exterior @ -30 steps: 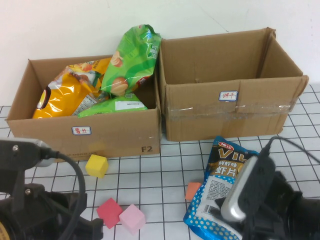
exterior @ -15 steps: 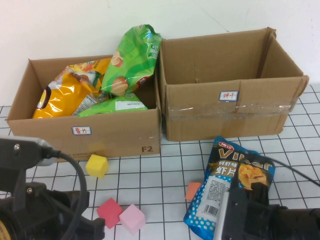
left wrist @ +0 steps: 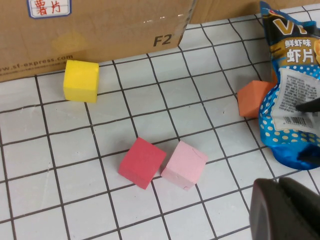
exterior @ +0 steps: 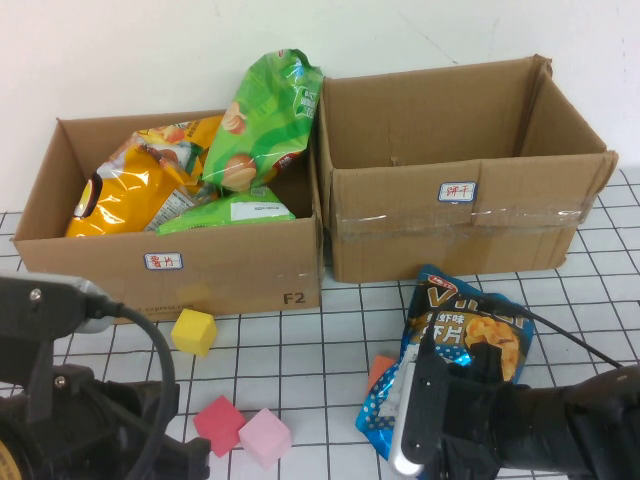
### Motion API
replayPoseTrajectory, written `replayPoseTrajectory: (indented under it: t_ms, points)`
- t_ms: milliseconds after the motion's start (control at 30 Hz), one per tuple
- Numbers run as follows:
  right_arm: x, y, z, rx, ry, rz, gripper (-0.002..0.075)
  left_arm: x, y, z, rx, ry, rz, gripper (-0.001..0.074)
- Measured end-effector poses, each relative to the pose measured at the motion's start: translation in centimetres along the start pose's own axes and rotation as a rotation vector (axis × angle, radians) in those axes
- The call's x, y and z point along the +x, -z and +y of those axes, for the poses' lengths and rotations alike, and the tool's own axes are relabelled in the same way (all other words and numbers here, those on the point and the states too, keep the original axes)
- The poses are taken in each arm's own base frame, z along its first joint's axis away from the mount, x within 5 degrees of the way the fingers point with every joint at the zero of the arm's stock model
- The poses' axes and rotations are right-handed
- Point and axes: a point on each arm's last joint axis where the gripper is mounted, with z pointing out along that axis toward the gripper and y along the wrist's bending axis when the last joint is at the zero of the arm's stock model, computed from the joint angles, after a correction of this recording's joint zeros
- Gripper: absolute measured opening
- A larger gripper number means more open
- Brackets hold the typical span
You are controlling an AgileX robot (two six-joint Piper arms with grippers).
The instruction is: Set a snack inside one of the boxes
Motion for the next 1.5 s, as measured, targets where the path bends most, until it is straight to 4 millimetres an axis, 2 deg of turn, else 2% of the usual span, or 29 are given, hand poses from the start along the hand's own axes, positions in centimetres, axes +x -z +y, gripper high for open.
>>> replayPoseTrajectory:
  t_ms: [67,200,400,533,733,900,1067,1200,1367,1500]
  points:
    - [0.0,0.0,0.0,0.000,0.000,0.003,0.0434,0.0,0.0,0.0,0.000,0.000,0.000,-0.0001]
    - [0.0,0.0,0.0,0.000,0.000,-0.001,0.0188,0.0,0.0,0.0,0.000,0.000,0.000,-0.0001]
    - [-0.3,0.3,-0.2,0.009,-0.002,-0.014,0.0161,0.0,0.0,0.0,0.000,-0.002,0.000,-0.0001]
    - [-1.0,2.0,-0.8,0.053,-0.036,-0.058,0.0070,0.0,0.0,0.0,-0.001,-0.005,-0.002,-0.0001]
    - [-3.2,6.8,-1.6,0.110,-0.079,-0.248,0.0062,-0.2,0.0,0.1,-0.012,-0.026,-0.018,-0.0001]
    - [-4.4,9.9,-1.6,0.116,-0.072,-0.386,0.0060,-0.3,0.4,0.3,-0.015,-0.013,-0.034,-0.0001]
    - [-5.5,12.6,-0.9,0.083,0.027,-0.541,0.0059,-0.5,2.4,1.7,-0.045,0.044,-0.104,-0.0001]
    - [-7.3,14.5,-1.6,0.096,0.044,-0.638,0.0059,-0.3,4.1,2.9,-0.067,0.074,-0.142,-0.0001]
    - [-10.6,15.5,-4.2,0.143,0.054,-0.715,0.0058,0.5,5.6,4.7,-0.146,0.121,-0.123,-0.0001]
    - [-13.8,14.3,-6.1,0.116,0.074,-0.776,0.0058,1.1,6.8,5.7,-0.176,0.151,-0.124,-0.0001]
